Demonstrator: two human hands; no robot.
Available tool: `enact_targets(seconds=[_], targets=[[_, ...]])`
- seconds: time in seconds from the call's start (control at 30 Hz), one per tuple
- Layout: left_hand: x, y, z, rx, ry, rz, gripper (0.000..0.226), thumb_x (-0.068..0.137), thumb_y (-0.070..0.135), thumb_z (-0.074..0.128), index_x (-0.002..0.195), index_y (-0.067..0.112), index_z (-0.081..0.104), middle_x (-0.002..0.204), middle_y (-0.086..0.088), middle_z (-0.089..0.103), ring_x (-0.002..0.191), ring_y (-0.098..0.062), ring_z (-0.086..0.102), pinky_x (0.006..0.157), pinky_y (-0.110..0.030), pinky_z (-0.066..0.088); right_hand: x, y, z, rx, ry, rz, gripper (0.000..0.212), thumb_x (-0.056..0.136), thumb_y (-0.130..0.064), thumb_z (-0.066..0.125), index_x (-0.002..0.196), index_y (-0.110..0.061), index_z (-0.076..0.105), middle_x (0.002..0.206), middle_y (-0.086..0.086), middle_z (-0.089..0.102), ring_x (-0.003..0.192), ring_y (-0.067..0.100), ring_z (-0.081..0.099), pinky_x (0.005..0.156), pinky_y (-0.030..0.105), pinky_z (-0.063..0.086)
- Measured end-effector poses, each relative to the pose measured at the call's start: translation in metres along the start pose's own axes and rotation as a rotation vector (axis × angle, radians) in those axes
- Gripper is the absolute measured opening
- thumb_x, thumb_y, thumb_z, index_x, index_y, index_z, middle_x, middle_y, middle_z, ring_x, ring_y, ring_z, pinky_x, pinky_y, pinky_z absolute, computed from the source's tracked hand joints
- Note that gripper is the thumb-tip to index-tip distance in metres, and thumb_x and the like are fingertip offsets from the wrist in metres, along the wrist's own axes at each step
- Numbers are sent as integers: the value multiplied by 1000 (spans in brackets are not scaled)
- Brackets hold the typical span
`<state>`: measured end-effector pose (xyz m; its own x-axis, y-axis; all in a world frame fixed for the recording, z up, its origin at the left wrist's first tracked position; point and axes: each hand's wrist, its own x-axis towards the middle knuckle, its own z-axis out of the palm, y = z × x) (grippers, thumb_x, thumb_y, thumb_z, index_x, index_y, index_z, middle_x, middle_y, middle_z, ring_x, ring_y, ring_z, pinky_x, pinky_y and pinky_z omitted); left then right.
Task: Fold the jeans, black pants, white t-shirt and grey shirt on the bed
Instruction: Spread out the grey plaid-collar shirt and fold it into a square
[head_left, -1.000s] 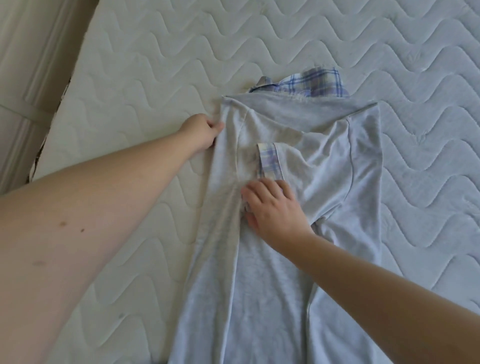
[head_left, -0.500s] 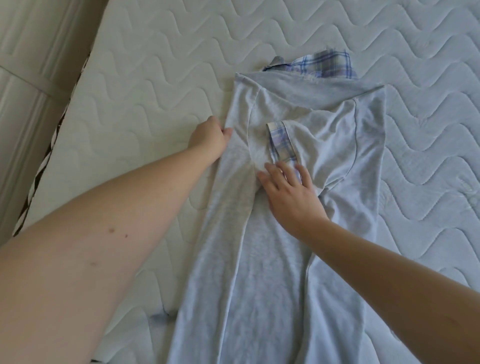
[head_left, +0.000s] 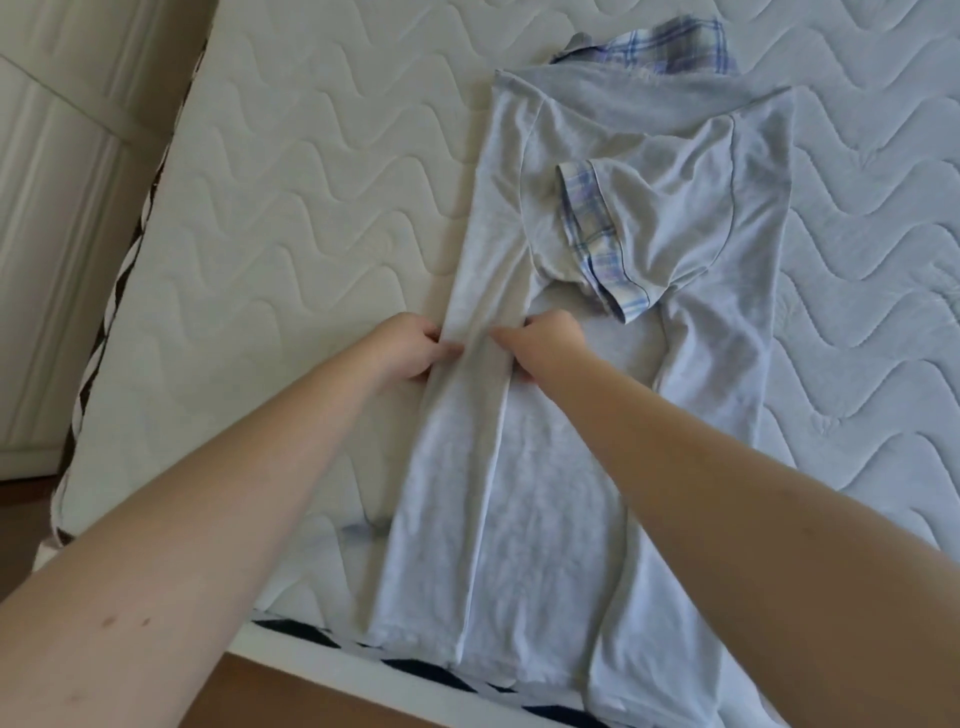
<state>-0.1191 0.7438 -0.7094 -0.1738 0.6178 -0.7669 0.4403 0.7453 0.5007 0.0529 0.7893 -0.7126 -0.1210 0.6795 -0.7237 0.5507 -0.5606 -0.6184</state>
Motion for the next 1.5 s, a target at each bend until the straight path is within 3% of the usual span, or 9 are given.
enact_targets(seconds=[0.1,0.33,0.53,0.77,0.9,1.03,1.2,1.3,1.5], targets=[[-14,-20,13,-141,9,-10,22,101,21,49,114,11,64,105,-11,71,81,-20,68,65,-28,58,-9,13,0,-171,81,-59,31,86,-33,61,62,-14,59,62,4,65,60,23,64,56,29,48],[-51,-84,39,-322,53,14,30,98,34,54,110,10,68,105,-9,73,101,-28,68,92,-45,53,-69,58,43,174,-197,106,25,91,-30,61,103,-10,67,90,6,73,79,22,72,74,36,61],[-93,-128,54,-582,13,-173,43,99,51,43,98,17,68,86,-1,76,69,-14,71,54,-23,52,-129,97,83,530,-424,343,24,96,-19,55,118,-10,60,112,7,70,102,23,66,90,40,55],[-137,-172,73,-465,-78,-141,25,88,49,64,103,29,67,109,4,73,103,-15,68,96,-41,51,-186,139,113,631,-563,475,24,96,-14,57,120,-10,62,112,6,71,107,23,67,93,36,54],[-163,-180,88,-401,-61,-97,27,84,40,74,106,39,60,108,13,71,94,-5,68,81,-27,54,-205,154,86,217,-436,240,14,96,-30,59,109,-27,65,102,-7,72,95,13,68,77,18,51],[-180,-182,102,-309,44,-79,24,82,38,75,99,40,58,96,20,68,86,2,65,70,-21,51,-212,170,32,-166,-14,22,7,93,-39,59,96,-34,63,89,-13,69,78,7,62,66,21,48],[-190,-195,115,-430,78,-111,17,86,38,71,101,37,62,95,14,73,89,-7,69,71,-26,53,-215,218,-33,-306,560,164,50,89,-32,63,134,-19,46,131,6,50,121,29,46,103,46,37],[-191,-203,120,-498,113,-112,19,86,42,69,104,38,62,98,17,73,90,-7,70,75,-30,54,-222,247,-48,-7,514,385,58,81,-36,72,127,-10,47,121,7,56,110,30,56,92,44,47],[-208,-207,134,-669,264,-118,28,90,26,68,116,26,55,112,2,67,91,-10,70,79,-34,58,-248,271,-44,-111,241,380,40,88,-47,63,85,-9,53,81,7,57,68,23,54,55,31,39]])
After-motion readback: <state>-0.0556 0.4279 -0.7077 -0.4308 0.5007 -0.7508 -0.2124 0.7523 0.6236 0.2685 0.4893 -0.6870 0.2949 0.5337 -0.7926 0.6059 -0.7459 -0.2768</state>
